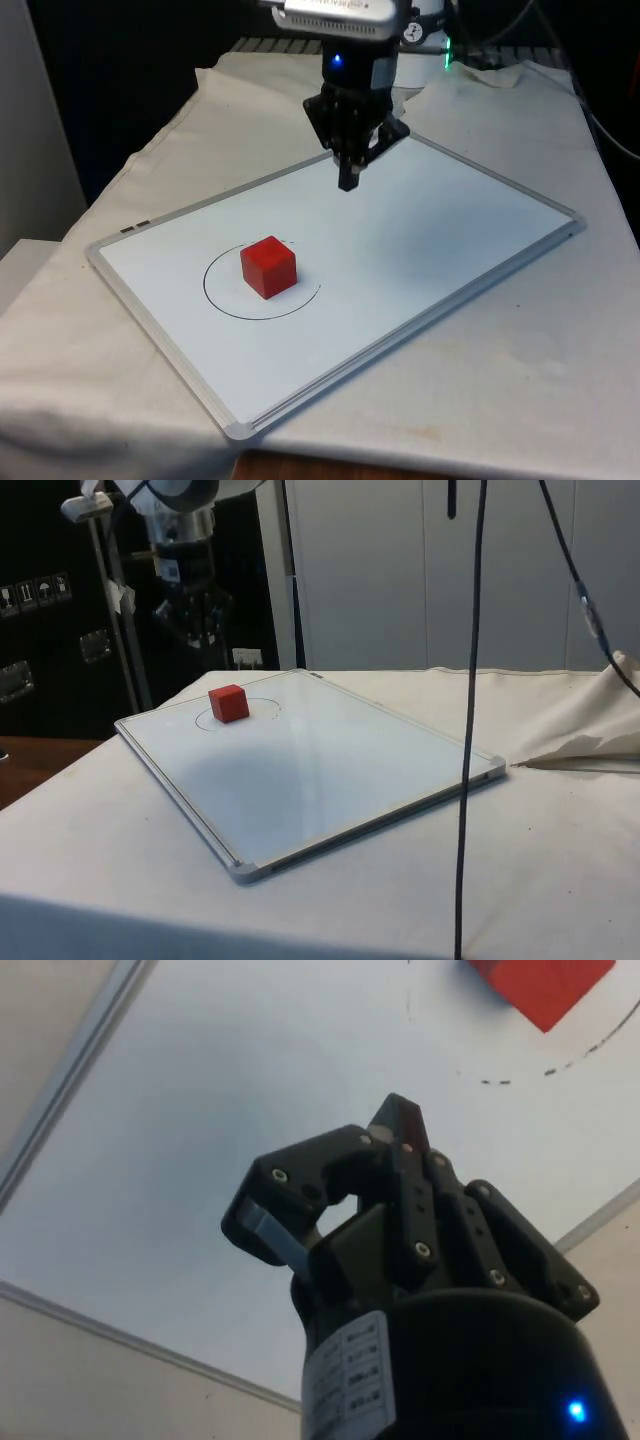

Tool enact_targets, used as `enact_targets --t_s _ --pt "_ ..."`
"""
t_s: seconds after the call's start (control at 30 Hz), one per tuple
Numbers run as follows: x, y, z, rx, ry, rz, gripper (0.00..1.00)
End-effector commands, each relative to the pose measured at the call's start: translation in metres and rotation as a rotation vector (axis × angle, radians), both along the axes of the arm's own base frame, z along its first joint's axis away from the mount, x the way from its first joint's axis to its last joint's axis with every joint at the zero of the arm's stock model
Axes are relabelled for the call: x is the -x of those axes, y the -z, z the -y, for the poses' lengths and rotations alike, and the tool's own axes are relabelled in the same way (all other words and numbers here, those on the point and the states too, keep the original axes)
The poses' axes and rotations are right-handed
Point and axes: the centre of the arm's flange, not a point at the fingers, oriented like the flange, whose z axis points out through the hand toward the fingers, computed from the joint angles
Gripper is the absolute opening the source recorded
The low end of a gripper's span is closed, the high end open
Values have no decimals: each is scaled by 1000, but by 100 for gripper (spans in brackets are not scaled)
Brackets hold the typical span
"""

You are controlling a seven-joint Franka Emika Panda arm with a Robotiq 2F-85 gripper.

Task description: Push the cube into the marked area.

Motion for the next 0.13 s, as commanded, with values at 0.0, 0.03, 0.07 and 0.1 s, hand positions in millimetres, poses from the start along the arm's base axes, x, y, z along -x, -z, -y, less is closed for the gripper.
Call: enact_targets --t_s 0.0,0.03,0.07,0.1 --pt "3 -5 2 -2 -6 10 0" --pt "5 -6 2 -5 -8 11 0" --pt "6 -7 3 -7 -10 12 0" --pt "5 -6 2 -5 -6 2 0"
